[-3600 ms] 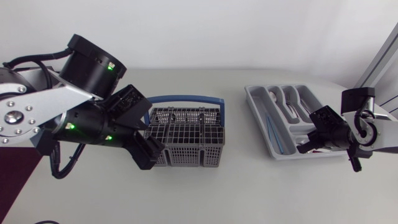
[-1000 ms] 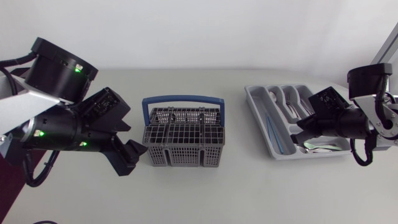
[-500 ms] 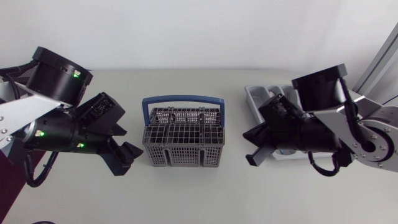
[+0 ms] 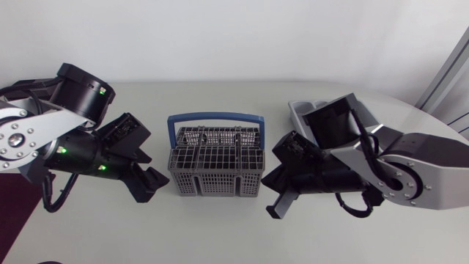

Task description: Unload the cutlery basket into the drawer organizer.

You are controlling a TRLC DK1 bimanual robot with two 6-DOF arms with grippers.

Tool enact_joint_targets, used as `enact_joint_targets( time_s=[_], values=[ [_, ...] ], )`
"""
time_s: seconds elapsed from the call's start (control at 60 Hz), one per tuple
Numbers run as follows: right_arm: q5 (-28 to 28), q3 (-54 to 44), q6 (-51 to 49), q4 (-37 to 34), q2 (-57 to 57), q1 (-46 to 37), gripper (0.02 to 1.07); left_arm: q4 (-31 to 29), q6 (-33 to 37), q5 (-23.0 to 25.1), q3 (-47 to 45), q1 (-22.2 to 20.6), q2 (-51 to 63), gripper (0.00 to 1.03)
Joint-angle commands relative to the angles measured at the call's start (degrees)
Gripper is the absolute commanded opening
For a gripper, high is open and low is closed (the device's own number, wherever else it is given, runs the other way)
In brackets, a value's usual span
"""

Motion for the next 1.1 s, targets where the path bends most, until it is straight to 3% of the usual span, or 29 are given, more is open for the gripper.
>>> enact_joint_targets(
  time_s=[0.0, 0.3, 1.083],
  values=[
    [-0.2, 1.8, 2.1, 1.5, 2.7, 0.7, 0.07, 0.9, 0.9, 0.8, -1.2, -0.3, 2.2, 0.98],
    [0.4, 4.2, 1.7, 5.4, 8.3, -0.9, 0.07, 2.0, 0.8, 0.8, 0.9, -0.5, 5.1, 0.98],
    [0.4, 6.8, 1.3, 5.1, 10.7, -1.1, 0.07, 4.5, 0.8, 0.8, 6.7, -0.4, 13.5, 0.98]
  ],
)
